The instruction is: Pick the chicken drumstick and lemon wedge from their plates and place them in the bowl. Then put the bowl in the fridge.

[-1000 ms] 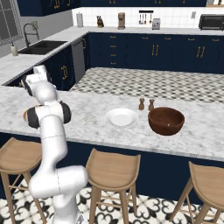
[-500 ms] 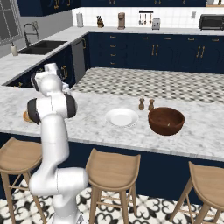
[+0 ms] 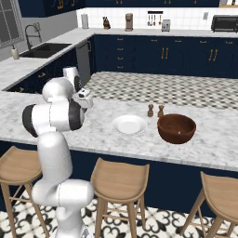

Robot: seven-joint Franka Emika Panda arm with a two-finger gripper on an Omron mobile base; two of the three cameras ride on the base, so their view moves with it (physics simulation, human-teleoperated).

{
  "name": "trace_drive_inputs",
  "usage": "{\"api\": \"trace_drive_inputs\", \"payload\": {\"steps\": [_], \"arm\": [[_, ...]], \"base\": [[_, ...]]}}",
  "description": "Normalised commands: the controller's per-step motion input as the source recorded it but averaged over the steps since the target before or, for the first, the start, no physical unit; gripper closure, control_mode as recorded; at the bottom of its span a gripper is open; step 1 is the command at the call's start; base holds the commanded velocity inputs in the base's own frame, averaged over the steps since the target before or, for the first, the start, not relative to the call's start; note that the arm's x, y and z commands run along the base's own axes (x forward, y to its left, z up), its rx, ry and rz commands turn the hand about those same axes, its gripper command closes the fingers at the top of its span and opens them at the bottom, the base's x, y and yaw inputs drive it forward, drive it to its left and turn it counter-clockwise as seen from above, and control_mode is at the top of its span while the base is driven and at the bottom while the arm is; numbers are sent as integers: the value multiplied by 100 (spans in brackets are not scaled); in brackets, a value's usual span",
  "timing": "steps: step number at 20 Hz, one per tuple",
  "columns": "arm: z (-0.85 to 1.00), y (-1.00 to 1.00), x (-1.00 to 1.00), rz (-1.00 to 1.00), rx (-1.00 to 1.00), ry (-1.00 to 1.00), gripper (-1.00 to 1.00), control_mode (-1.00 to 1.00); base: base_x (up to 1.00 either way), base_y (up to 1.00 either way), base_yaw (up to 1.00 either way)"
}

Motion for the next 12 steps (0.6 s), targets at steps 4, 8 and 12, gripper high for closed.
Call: {"api": "trace_drive_inputs", "payload": {"steps": [4, 8, 12], "arm": [[14, -100, -35, 7, 4, 0, 100, -100], [17, -100, -7, 10, 4, 0, 100, -100], [15, -100, 0, 11, 4, 0, 100, -100]], "base": [[0, 0, 0], [0, 0, 0], [0, 0, 0]]}}
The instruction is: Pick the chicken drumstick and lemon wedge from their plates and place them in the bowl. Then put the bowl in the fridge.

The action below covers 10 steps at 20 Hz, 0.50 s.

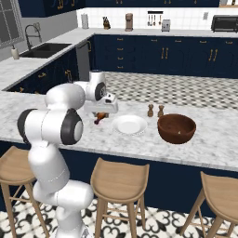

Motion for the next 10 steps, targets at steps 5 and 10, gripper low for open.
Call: {"api": "trace_drive_inputs", "payload": {"steps": [5, 10], "arm": [[24, -100, -1, 7, 2, 0, 100, -100], [6, -92, 0, 0, 0, 1, 100, -100]], "base": [[0, 0, 0], [0, 0, 0]]}}
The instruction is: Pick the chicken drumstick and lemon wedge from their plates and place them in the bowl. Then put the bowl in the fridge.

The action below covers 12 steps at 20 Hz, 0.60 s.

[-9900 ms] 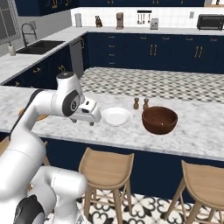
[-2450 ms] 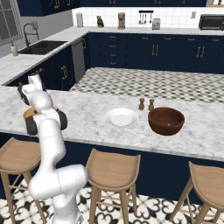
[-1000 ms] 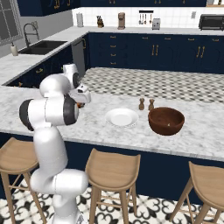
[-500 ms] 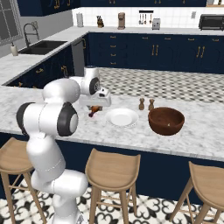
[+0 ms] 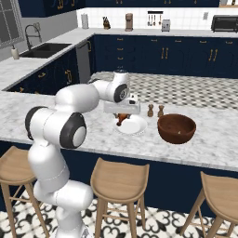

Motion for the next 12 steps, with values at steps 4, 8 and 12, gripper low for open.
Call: {"api": "trace_drive_inputs", "payload": {"steps": [4, 8, 12], "arm": [[0, -65, 0, 0, 0, 6, 100, -100], [0, -46, 0, -1, -1, 8, 100, -100], [0, -64, 5, -1, 0, 5, 100, -100]], "base": [[0, 0, 0], [0, 0, 0], [0, 0, 0]]}}
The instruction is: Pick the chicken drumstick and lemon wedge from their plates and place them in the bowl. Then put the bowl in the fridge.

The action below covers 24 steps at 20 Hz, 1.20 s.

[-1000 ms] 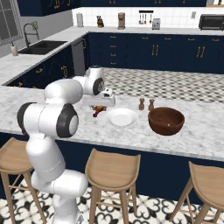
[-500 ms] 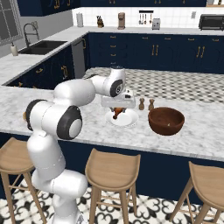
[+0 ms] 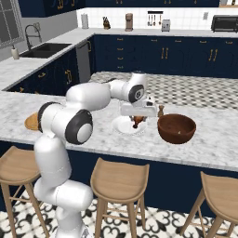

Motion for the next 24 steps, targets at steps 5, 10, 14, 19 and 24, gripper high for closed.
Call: {"api": "trace_drive_inputs", "payload": {"steps": [5, 10, 14, 19, 24], "arm": [[-2, -68, 3, -1, 0, 9, 100, -100], [-1, -63, 9, 0, 0, 9, 100, -100], [-9, -47, 22, 0, 0, 6, 100, -100], [-18, -40, 38, 0, 0, 5, 100, -100], [-19, -39, 42, 0, 0, 6, 100, -100]], "base": [[0, 0, 0], [0, 0, 0], [0, 0, 0], [0, 0, 0], [0, 0, 0]]}}
